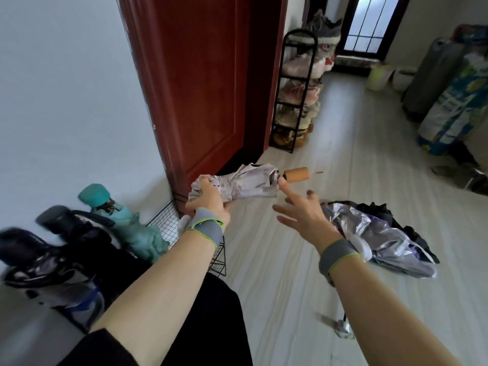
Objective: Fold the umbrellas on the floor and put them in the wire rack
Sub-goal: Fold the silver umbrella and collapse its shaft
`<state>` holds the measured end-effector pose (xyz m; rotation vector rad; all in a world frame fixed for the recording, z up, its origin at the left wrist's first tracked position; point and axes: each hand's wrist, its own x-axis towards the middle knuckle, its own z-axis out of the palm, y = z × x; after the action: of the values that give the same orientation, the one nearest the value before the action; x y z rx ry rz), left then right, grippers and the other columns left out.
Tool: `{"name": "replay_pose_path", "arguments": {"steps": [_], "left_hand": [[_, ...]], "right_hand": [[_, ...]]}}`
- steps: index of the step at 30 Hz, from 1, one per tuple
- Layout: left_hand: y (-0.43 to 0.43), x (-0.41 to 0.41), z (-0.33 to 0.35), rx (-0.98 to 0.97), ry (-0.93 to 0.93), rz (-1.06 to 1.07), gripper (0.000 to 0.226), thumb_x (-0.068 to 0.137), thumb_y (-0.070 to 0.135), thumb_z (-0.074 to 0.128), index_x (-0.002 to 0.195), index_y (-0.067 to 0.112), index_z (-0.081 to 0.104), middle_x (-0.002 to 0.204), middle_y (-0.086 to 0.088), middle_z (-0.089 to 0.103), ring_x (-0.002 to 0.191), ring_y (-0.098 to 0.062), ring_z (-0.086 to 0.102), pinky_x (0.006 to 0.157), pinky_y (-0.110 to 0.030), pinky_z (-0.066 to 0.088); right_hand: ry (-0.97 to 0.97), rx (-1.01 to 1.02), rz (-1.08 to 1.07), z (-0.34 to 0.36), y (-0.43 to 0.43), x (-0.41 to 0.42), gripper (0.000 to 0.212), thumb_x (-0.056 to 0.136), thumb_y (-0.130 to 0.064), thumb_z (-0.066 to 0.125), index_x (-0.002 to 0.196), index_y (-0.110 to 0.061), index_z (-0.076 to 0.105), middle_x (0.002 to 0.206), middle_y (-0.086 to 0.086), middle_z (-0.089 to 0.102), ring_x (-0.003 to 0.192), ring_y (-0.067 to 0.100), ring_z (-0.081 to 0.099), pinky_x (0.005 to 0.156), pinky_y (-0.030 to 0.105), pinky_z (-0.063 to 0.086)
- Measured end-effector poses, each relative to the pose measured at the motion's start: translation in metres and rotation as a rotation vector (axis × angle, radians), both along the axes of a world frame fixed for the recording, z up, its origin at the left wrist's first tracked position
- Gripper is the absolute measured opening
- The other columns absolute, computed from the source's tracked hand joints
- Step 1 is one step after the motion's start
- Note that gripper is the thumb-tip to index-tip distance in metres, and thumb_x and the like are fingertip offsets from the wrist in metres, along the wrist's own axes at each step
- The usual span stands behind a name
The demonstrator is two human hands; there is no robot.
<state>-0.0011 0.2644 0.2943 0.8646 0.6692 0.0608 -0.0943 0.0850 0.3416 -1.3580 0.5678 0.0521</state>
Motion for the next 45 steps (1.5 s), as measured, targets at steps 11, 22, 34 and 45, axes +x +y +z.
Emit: {"name": "replay_pose_path", "arguments": {"steps": [11, 22, 34, 45], "left_hand": [[0.069, -0.052, 0.009, 0.294, 0.147, -0.410, 0.059, 0.094, 0.072, 0.040, 0.119, 0.021, 0.057, 0.104, -0.008, 0.072, 0.069, -0.028, 0.069, 0.058, -0.032, 0.056], [0.133, -0.098, -0.038, 2.042, -0.226, -1.137, 0.036, 0.098, 0.035, 0.050, 0.127, 0.014, 0.053, 0.129, -0.008, 0.051, 0.118, -0.029, 0.051, 0.091, -0.042, 0.049], [0.162, -0.106, -0.074, 2.191, -0.568, -0.943, 0.063, 0.060, -0.003, 0.063, 0.123, -0.002, 0.059, 0.073, -0.011, 0.068, 0.071, -0.033, 0.063, 0.062, -0.042, 0.055], [0.157, -0.091, -0.054, 2.183, -0.357, -1.038, 0.036, 0.089, 0.014, 0.052, 0.124, 0.009, 0.052, 0.119, -0.010, 0.061, 0.114, -0.027, 0.053, 0.089, -0.039, 0.045]], "right_hand": [[-0.347, -0.222, -0.017, 0.008, 0.091, 0.053, 0.051, 0.074, -0.032, 0.085, 0.117, -0.022, 0.058, 0.110, 0.006, 0.071, 0.094, 0.025, 0.073, 0.057, 0.032, 0.061], [-0.440, -0.700, 0.272, 0.028, 0.158, 0.058, 0.058, 0.081, -0.038, 0.081, 0.113, -0.019, 0.038, 0.089, -0.014, 0.052, 0.082, 0.016, 0.059, 0.074, 0.034, 0.049], [-0.439, -0.913, 0.667, 0.008, 0.230, 0.073, 0.052, 0.087, -0.038, 0.073, 0.119, -0.014, 0.039, 0.102, 0.008, 0.057, 0.097, 0.034, 0.061, 0.075, 0.036, 0.047], [-0.428, -0.984, 0.805, 0.017, 0.251, 0.085, 0.053, 0.087, -0.043, 0.074, 0.108, -0.010, 0.037, 0.090, 0.006, 0.054, 0.085, 0.030, 0.057, 0.067, 0.034, 0.042]]}}
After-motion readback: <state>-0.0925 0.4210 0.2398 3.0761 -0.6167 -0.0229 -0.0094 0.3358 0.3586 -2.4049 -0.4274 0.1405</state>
